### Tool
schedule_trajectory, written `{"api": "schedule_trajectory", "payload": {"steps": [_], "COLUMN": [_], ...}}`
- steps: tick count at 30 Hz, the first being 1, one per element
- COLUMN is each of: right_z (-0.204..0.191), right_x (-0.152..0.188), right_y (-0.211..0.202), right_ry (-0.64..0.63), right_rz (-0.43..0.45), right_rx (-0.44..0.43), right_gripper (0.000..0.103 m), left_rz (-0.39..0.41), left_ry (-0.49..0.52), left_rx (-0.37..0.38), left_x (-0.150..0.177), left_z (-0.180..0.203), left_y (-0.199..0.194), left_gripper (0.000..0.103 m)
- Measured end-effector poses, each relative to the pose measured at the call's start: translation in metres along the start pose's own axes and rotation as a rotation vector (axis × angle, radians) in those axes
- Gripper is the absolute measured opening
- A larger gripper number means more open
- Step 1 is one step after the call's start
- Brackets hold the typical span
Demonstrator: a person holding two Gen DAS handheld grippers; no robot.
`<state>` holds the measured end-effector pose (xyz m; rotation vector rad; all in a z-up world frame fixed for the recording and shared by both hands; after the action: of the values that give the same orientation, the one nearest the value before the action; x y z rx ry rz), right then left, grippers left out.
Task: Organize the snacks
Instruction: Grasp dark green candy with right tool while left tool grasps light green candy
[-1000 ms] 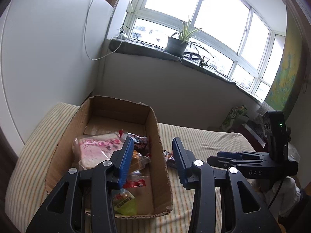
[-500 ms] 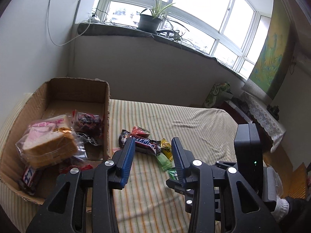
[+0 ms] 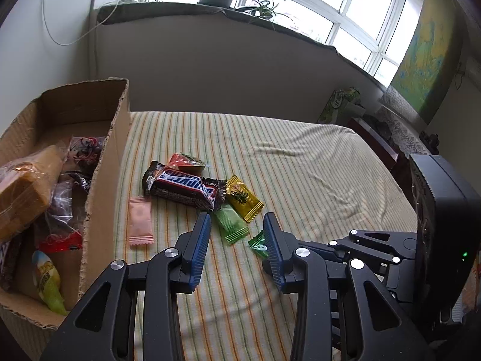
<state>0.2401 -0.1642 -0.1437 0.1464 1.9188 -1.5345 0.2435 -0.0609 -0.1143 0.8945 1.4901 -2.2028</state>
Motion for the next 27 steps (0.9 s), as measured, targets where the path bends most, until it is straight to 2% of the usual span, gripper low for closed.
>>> {"api": "schedule_trajectory", "payload": {"steps": [3, 8, 14, 21, 25, 27], "right_z": [0.000, 0.016, 0.031, 0.027, 0.025, 0.025], "right_x": [0.007, 0.015, 0.020, 0.017, 0.016, 0.016], "right_y": [-0.004, -0.013, -0.018, -0.016, -0.014, -0.014], "right_ry": [-0.043, -0.030, 0.032, 0.034, 0.027, 0.030], "right_rz": [0.014, 0.023, 0.040, 0.040, 0.041, 0.043], "right_rx": [0.046, 0.072, 0.039, 0.038, 0.045, 0.043], "right_gripper": [0.026, 0.026, 0.026, 0.026, 0.026, 0.026], "left_rz": [-0.034, -0.062, -0.086, -0.082, -0.073, -0.071], "left_ry": [0.006, 0.015, 0.057, 0.079, 0.080, 0.060], "left_rx": [-0.016, -0.055, -0.116, -0.133, -0.151, -0.130], "left_x": [0.001, -0.002, 0.002, 0.001, 0.000, 0.000], "left_z": [0.003, 0.007, 0.009, 0.009, 0.010, 0.005], "left_y": [0.012, 0.026, 0.042, 0.045, 0.049, 0.047], "left_gripper": [0.035, 0.035, 0.035, 0.035, 0.022, 0.022]}}
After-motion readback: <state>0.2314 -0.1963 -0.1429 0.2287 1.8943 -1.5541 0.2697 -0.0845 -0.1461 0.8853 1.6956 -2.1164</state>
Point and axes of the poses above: each gripper's, at about its wrist camera, not at the fingertips, and y roughly the way its jaws point, z to its right, x to its underside, the point moved 2 cm from there along y, roughly the way its jaws point, and after that the axes turned 1 degree about y, right-handed, at the moved point
